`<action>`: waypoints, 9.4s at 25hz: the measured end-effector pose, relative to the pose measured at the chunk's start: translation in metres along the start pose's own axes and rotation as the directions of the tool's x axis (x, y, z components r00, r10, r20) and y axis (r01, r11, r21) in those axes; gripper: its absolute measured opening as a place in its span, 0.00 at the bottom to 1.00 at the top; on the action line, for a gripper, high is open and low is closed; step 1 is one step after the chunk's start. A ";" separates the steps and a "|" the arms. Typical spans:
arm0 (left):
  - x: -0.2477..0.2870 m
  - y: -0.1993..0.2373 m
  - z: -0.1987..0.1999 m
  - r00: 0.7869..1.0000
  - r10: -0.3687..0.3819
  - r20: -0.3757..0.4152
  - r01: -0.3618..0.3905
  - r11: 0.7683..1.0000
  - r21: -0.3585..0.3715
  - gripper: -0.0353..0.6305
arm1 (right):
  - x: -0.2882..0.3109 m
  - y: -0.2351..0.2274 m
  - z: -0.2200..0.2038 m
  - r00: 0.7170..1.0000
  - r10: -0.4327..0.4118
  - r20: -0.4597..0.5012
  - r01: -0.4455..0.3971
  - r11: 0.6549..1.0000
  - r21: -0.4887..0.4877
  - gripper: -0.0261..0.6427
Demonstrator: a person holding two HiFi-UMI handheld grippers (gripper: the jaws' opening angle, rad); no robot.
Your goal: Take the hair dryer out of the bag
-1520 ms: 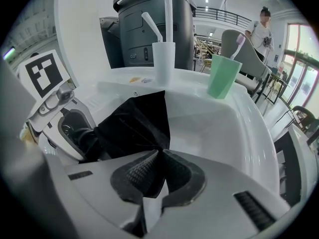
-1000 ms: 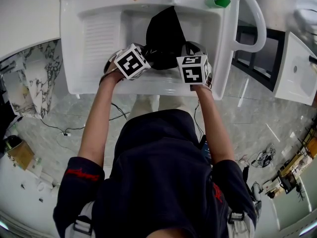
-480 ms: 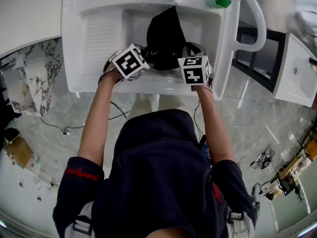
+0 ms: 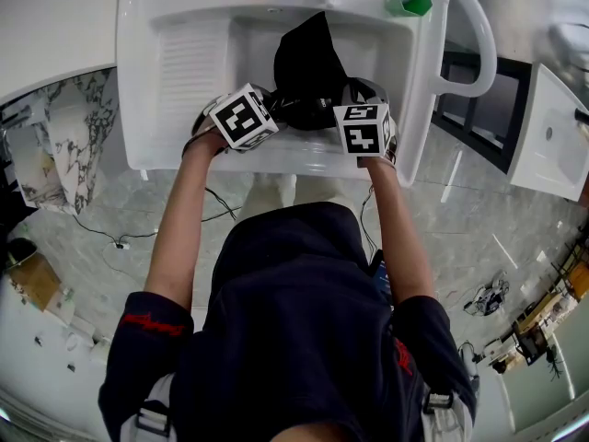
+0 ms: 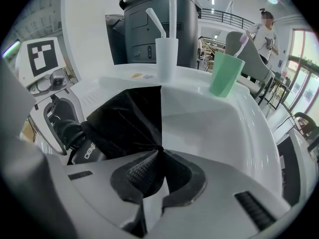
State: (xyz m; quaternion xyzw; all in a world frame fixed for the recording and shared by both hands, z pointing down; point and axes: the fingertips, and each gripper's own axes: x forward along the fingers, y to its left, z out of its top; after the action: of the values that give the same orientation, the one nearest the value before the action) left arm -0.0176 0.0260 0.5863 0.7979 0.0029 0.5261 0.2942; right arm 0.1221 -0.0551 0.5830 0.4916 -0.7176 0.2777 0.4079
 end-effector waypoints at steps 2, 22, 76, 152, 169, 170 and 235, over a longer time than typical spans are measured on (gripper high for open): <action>-0.001 -0.003 -0.001 1.000 -0.012 -0.003 0.012 1.000 0.008 0.38 | 0.000 -0.001 0.001 1.000 -0.006 0.001 0.006 1.000 0.000 0.10; -0.011 -0.022 -0.016 0.996 -0.057 -0.071 0.062 0.995 0.072 0.38 | 0.001 0.002 0.002 1.000 -0.029 -0.007 0.029 1.000 -0.002 0.10; -0.032 -0.034 -0.024 0.997 -0.002 -0.079 0.018 0.977 0.213 0.38 | -0.032 -0.009 0.026 0.983 -0.028 0.181 0.004 0.991 0.134 0.11; -0.131 0.103 -0.121 0.818 0.561 0.129 -0.270 0.572 -0.774 0.39 | 0.010 0.069 0.088 0.989 0.123 0.082 -0.104 0.974 -0.200 0.10; -0.125 0.110 -0.119 0.820 0.550 0.160 -0.240 0.583 -0.776 0.39 | 0.015 0.069 0.086 0.990 0.126 0.068 -0.110 0.974 -0.198 0.10; -0.124 0.111 -0.119 0.818 0.554 0.158 -0.245 0.583 -0.775 0.39 | 0.015 0.069 0.086 0.990 0.125 0.068 -0.109 0.974 -0.197 0.10; -0.299 -0.082 -0.060 0.400 0.593 0.698 -0.418 0.796 -0.437 0.08 | -0.231 0.187 0.151 0.800 0.161 0.578 -0.109 0.986 -0.124 0.09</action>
State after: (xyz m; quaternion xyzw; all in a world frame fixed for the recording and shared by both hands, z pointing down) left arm -0.1764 0.0279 0.3138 0.8754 -0.4248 0.1638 0.1624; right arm -0.0565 0.0025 0.3078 0.4832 -0.8524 0.1104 0.1664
